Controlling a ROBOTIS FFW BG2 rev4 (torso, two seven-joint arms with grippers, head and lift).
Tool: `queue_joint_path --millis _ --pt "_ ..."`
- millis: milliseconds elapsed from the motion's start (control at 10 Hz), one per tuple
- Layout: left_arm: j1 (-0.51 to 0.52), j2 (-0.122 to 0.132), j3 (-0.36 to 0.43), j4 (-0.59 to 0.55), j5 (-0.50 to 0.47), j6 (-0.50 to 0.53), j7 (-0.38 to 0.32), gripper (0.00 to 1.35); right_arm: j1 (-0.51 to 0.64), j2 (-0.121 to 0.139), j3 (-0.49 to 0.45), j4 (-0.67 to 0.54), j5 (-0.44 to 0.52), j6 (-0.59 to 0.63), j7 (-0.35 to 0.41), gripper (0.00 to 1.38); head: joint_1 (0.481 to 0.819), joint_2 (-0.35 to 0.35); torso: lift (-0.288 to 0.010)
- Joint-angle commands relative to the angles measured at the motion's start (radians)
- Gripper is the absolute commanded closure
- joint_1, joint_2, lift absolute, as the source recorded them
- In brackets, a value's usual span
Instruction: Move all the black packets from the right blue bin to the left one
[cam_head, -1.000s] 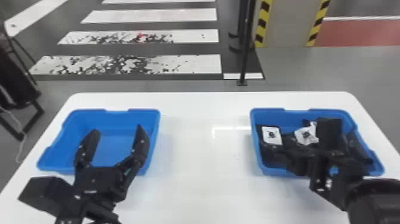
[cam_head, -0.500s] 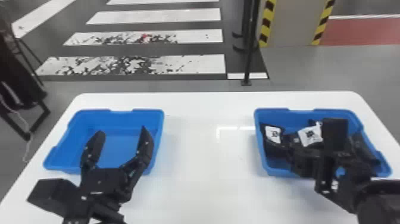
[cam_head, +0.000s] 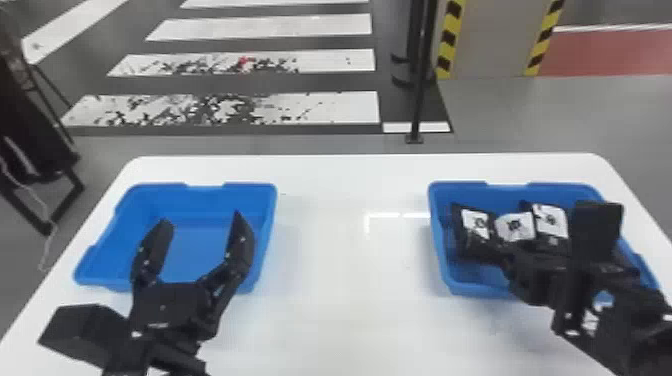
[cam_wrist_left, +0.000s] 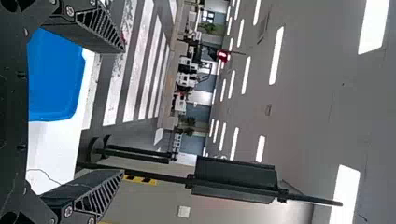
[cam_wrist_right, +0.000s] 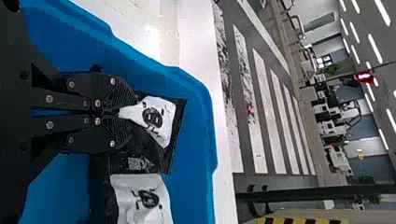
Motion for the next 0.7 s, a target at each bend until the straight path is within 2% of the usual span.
queue_joint_path --millis 0,100,200,300,400,500,600 --pt "-0.002 -0.001 -0.004 0.004 0.013 -0.027 0.0 0.14 0.048 0.0 -0.05 -0.102 0.007 0.021 0.0 1.12 0.695 0.054 -0.168" --pt "-0.004 0.001 -0.016 0.007 0.039 -0.041 -0.003 0.14 0.068 -0.003 -0.072 -0.156 -0.009 0.021 0.014 1.12 0.695 0.04 -0.168" --pt "-0.009 0.008 -0.042 0.007 0.085 -0.051 -0.014 0.14 0.034 -0.009 -0.078 -0.122 -0.022 -0.047 0.112 1.12 0.695 0.035 -0.168" --pt "-0.021 0.016 -0.067 -0.01 0.135 -0.054 -0.031 0.14 -0.047 -0.034 -0.034 -0.028 -0.054 -0.138 0.236 1.12 0.695 0.034 -0.168" --pt "-0.034 0.022 -0.085 -0.03 0.195 -0.054 -0.057 0.14 -0.136 -0.055 0.049 0.053 -0.09 -0.195 0.339 1.12 0.695 0.046 -0.168" --pt "-0.044 0.025 -0.099 -0.047 0.264 -0.054 -0.072 0.14 -0.18 -0.064 0.115 0.063 -0.108 -0.205 0.384 1.12 0.695 0.078 -0.168" --pt "-0.041 0.019 -0.077 -0.079 0.27 -0.041 -0.075 0.14 -0.187 -0.07 0.165 0.033 -0.144 -0.205 0.394 1.12 0.695 0.117 -0.168"
